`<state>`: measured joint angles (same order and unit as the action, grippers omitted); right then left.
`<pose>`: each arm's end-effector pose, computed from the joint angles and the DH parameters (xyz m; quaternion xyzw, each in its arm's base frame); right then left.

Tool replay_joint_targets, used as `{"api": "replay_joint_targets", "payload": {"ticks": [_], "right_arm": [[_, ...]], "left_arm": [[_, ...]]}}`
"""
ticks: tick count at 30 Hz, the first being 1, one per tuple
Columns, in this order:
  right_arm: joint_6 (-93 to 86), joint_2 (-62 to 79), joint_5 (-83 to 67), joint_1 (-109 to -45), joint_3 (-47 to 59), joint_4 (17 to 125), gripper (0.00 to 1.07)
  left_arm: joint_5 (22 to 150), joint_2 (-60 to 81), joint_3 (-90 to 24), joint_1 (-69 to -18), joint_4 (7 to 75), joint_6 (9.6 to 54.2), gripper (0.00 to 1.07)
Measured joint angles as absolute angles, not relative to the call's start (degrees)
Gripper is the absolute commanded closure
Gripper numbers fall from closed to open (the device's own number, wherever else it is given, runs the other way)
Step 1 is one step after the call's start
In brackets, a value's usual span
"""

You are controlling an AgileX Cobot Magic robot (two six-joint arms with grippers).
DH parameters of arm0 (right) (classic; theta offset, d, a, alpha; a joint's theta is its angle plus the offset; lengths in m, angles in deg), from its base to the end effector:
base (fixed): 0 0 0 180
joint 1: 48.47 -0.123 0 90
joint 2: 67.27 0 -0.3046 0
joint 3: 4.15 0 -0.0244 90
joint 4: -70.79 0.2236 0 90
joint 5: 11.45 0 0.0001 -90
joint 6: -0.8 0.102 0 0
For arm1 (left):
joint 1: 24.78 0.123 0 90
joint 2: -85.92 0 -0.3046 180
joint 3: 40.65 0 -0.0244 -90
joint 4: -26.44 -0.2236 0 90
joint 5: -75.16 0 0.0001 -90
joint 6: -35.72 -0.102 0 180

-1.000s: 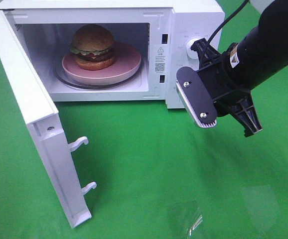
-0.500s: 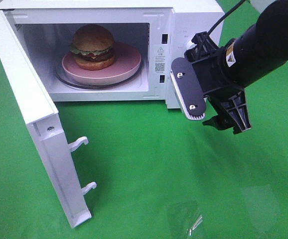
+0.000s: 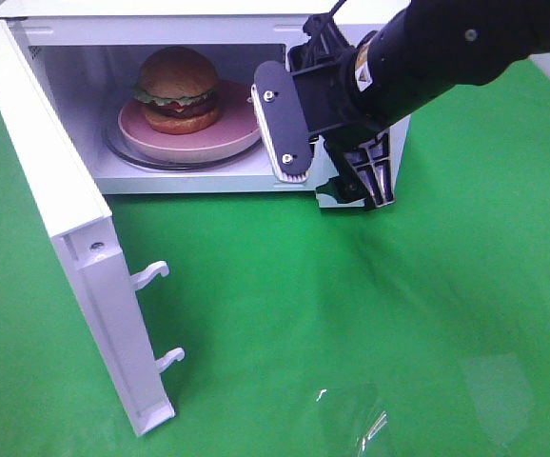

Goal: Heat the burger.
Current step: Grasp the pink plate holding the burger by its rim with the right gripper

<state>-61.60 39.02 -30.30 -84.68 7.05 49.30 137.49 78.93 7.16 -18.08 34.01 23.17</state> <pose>0.3028 0.2067 0.2620 -0.7837 0.4875 -0.2011 0.3283 -0.0417 -0.0169 0.2629 0.0478 0.8500 0.0221 0.5241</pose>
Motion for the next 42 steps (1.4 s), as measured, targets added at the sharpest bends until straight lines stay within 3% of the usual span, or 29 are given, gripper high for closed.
{"api": "replay_joint_targets", "payload": {"ticks": [42], "right_arm": [[-60.79, 69.62, -27.38, -85.31, -24.29, 56.46, 0.18]], "left_arm": [[137.49, 78.93, 7.16, -18.08, 34.01, 23.17, 0.07]]}}
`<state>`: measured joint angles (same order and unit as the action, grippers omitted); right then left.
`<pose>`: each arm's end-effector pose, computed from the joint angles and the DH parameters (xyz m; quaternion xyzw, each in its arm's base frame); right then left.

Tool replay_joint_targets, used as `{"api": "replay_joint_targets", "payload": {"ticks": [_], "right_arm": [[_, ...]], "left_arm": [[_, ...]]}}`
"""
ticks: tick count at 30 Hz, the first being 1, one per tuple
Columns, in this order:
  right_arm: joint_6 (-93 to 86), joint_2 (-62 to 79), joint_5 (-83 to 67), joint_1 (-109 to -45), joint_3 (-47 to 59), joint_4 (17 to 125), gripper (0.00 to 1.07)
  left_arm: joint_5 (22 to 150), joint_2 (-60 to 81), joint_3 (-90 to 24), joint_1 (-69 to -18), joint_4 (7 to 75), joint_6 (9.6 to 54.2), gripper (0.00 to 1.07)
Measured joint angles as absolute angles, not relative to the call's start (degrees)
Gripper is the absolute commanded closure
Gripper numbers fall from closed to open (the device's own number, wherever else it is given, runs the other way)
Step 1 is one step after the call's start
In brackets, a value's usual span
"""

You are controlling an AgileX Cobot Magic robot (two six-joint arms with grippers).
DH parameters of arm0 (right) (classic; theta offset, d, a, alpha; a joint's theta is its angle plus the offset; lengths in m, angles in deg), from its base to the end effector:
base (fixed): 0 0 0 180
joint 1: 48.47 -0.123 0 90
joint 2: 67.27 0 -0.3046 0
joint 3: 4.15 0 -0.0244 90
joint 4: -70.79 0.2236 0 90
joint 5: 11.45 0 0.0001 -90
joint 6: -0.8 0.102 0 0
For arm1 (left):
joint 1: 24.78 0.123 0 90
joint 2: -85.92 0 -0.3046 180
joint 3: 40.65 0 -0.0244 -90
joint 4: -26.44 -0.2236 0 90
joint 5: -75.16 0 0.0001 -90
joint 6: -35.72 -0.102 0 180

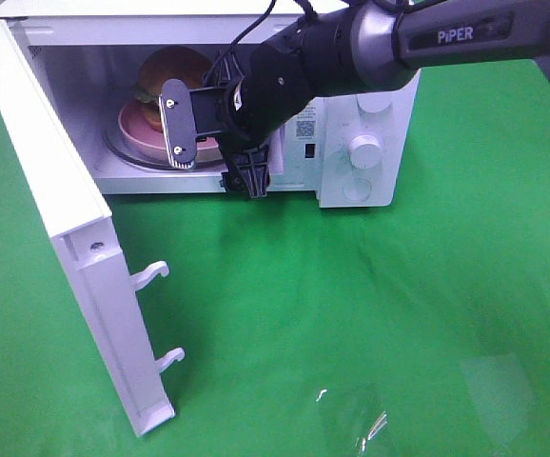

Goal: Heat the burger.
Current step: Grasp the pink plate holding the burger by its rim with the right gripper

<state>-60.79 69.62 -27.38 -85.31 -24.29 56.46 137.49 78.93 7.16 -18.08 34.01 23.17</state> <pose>0.4110 0.2992 0.1839 -0.7509 0.5209 -0.1630 0.3719 -0.0417 -0.0169 0.2629 0.0478 0.8500 0.0221 0.5241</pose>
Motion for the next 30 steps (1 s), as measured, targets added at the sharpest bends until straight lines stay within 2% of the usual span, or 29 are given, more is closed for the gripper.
{"api": "replay_joint_targets", "payload": {"ticks": [14, 25, 30], "right_arm": [[-60.79, 77.47, -29.56, -85.2, -33.8, 59.04, 0.22], [-60.79, 80.05, -29.96, -85.08, -36.95, 61.16, 0.25], [-60.96, 81.02, -30.3, -84.91, -37.29, 63.22, 0.34]], "left_arm": [[137.49, 78.93, 7.16, -18.08, 34.01, 23.17, 0.07], [137.49, 78.93, 7.16, -18.08, 34.01, 23.17, 0.07], [137.49, 78.93, 7.16, -18.08, 34.01, 23.17, 0.07]]}}
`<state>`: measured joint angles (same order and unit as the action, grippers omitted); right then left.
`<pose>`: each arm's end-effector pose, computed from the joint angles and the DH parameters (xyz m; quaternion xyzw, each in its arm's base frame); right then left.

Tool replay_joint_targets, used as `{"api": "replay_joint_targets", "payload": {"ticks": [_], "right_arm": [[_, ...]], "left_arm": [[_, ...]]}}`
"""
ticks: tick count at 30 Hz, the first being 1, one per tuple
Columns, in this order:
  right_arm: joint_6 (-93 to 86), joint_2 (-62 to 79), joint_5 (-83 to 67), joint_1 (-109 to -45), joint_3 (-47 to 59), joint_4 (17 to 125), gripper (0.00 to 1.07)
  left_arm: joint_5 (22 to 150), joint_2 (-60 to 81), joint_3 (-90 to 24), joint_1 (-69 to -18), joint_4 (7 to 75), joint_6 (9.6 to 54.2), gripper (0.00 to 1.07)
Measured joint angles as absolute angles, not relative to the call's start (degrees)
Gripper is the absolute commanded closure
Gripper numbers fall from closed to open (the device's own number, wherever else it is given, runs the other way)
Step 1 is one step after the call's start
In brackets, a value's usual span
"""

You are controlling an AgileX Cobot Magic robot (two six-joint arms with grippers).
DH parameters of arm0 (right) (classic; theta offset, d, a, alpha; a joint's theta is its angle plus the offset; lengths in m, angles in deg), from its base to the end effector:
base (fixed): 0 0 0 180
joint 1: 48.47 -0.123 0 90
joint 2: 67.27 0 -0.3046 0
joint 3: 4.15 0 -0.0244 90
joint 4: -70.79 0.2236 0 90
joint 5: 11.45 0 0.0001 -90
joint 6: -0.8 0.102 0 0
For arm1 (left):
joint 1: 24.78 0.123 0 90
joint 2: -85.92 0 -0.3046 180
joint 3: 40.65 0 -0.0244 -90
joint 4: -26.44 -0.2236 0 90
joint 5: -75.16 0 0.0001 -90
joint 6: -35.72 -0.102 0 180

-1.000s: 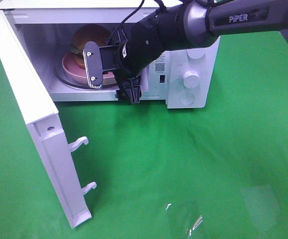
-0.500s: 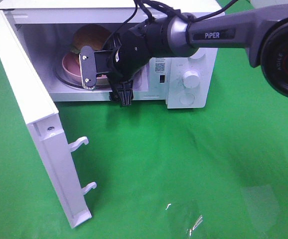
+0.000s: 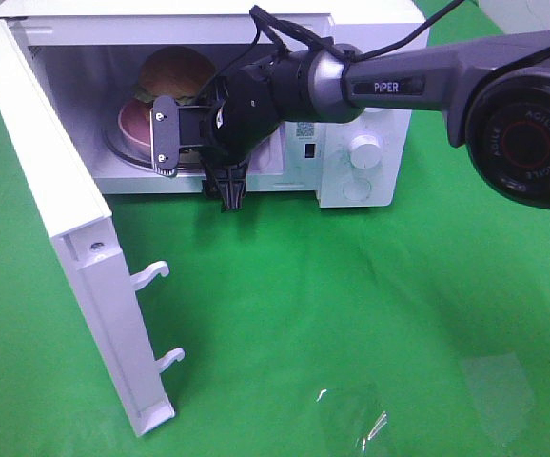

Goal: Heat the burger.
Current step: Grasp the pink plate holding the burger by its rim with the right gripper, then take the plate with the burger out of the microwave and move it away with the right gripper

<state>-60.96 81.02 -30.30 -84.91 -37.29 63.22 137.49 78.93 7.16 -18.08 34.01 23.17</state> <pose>0.4413 0.3204 0.1395 -0.7264 0.5642 -0.1284 0.3707 -0.0417 -0.0169 0.2629 0.0478 0.8500 0.0221 0.5241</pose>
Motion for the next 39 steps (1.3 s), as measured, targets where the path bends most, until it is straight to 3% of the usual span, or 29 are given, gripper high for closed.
{"api": "replay_joint_targets", "payload": {"ticks": [2, 3, 6, 8, 9, 10, 11, 12, 13, 14, 30, 39], "right_arm": [[-61.37, 81.02, -30.99, -84.8, -37.29, 63.51, 0.39], [-62.28, 81.02, -31.22, -84.8, -37.41, 64.66, 0.47], [-62.68, 81.02, -31.33, -84.8, -37.41, 65.17, 0.51], [-63.71, 81.02, -31.79, -84.8, -37.41, 66.72, 0.76], [-63.71, 81.02, -31.79, -84.8, -37.41, 66.72, 0.76], [-63.77, 80.85, -32.71, -84.91, -37.47, 67.69, 0.88], [-63.77, 80.85, -32.71, -84.91, -37.47, 67.69, 0.88], [-63.71, 80.51, -33.51, -85.08, -37.58, 68.44, 0.98], [-63.71, 80.51, -33.51, -85.08, -37.58, 68.44, 0.98], [-63.71, 80.39, -34.43, -85.14, -37.58, 68.9, 1.06], [-68.7, 78.96, -38.61, -84.8, -38.04, 70.79, 1.07], [-78.78, 74.15, -38.49, -84.51, -30.71, 72.33, 1.07]], "left_arm": [[137.49, 78.93, 7.16, -18.08, 34.01, 23.17, 0.07], [137.49, 78.93, 7.16, -18.08, 34.01, 23.17, 0.07], [137.49, 78.93, 7.16, -18.08, 34.01, 23.17, 0.07], [137.49, 78.93, 7.16, -18.08, 34.01, 23.17, 0.07], [137.49, 78.93, 7.16, -18.08, 34.01, 23.17, 0.07], [137.49, 78.93, 7.16, -18.08, 34.01, 23.17, 0.07], [137.49, 78.93, 7.16, -18.08, 34.01, 23.17, 0.07], [137.49, 78.93, 7.16, -18.08, 34.01, 23.17, 0.07], [137.49, 78.93, 7.16, -18.08, 34.01, 23.17, 0.07], [137.49, 78.93, 7.16, -18.08, 34.01, 23.17, 0.07], [137.49, 78.93, 7.16, -18.08, 34.01, 23.17, 0.07], [137.49, 78.93, 7.16, -18.08, 34.01, 23.17, 0.07]]}}
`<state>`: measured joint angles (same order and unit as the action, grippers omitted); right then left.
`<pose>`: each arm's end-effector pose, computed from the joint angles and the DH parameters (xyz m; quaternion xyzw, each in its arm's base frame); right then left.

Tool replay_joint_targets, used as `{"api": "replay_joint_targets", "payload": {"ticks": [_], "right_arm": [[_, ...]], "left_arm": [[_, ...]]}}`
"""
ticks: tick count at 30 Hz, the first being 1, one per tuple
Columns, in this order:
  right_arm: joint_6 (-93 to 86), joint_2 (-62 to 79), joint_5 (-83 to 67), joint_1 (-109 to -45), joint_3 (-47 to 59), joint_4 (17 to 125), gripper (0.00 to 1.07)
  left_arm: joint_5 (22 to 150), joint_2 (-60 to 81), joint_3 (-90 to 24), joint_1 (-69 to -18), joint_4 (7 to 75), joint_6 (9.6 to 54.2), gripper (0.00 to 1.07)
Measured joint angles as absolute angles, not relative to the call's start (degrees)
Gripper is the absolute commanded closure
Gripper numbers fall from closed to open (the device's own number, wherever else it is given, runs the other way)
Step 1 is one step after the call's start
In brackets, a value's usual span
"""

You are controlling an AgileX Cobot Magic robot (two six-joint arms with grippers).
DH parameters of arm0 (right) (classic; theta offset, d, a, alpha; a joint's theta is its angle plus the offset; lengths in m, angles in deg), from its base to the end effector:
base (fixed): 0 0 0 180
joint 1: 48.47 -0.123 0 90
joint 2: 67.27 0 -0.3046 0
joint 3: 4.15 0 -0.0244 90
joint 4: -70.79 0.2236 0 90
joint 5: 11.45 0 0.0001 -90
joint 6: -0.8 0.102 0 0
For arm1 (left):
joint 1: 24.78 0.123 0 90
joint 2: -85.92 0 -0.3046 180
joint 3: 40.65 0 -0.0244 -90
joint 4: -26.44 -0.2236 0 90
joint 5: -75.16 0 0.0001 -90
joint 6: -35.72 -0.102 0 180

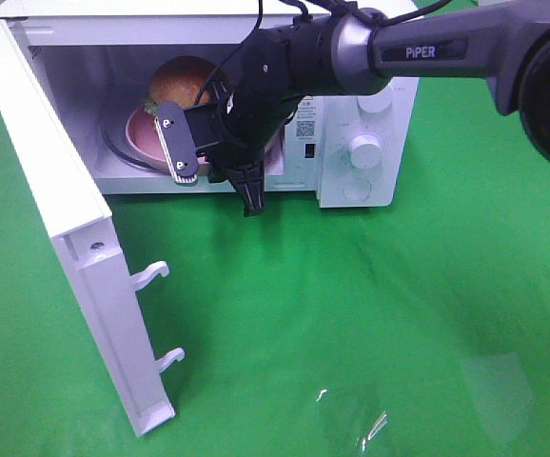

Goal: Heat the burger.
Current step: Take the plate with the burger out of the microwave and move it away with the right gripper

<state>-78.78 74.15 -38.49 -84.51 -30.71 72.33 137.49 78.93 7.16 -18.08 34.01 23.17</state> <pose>0.4150 0.3035 0.1608 -0.7949 0.5114 -0.1121 0.3067 -0.0417 -0.0169 0.2629 0.0478 0.8500 0.0221 0.5241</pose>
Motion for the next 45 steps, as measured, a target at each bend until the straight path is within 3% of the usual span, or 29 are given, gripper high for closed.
{"api": "replay_joint_targets", "payload": {"ticks": [15, 45], "right_arm": [[-83.65, 65.21, -29.44, -84.39, -14.49, 68.67, 1.07], [-85.95, 48.65, -25.95, -87.26, 8.37, 67.75, 1.07]], "left_arm": [[137.49, 78.93, 7.16, -18.08, 34.01, 23.17, 0.07], [137.49, 78.93, 7.16, -18.08, 34.01, 23.17, 0.07]]}}
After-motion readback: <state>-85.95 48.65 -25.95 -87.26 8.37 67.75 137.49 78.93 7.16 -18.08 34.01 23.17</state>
